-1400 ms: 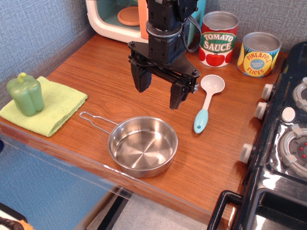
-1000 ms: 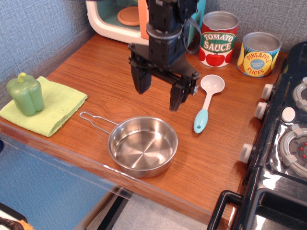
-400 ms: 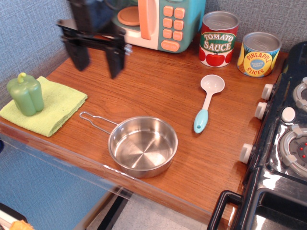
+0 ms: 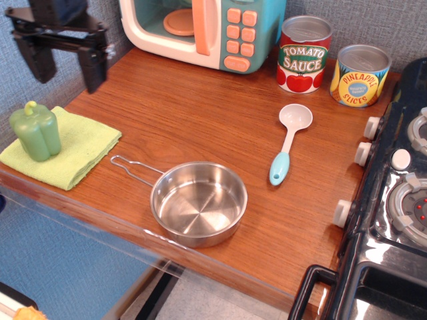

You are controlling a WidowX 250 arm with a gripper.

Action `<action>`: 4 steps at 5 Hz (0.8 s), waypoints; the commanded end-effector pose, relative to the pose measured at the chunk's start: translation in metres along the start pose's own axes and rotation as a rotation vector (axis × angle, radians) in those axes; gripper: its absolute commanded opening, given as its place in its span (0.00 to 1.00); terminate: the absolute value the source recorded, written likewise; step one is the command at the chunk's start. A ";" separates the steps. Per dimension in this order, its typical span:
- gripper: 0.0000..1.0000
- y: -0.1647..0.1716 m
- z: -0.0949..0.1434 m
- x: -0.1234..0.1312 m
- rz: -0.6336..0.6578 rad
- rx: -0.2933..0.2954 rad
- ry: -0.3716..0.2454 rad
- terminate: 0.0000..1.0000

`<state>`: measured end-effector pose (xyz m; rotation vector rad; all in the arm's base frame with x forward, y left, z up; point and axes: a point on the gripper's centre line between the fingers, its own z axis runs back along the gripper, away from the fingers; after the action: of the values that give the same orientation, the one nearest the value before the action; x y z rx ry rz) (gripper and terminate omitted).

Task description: Move the pepper in the middle of the table

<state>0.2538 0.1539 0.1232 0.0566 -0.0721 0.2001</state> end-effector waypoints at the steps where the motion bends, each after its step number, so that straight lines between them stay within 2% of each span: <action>1: 1.00 0.040 -0.017 0.004 0.076 0.073 0.056 0.00; 3: 1.00 0.052 -0.034 0.001 0.081 0.072 0.116 0.00; 4: 0.00 0.050 -0.034 0.000 0.062 0.070 0.110 0.00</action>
<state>0.2502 0.2028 0.0772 0.0899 0.0781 0.2582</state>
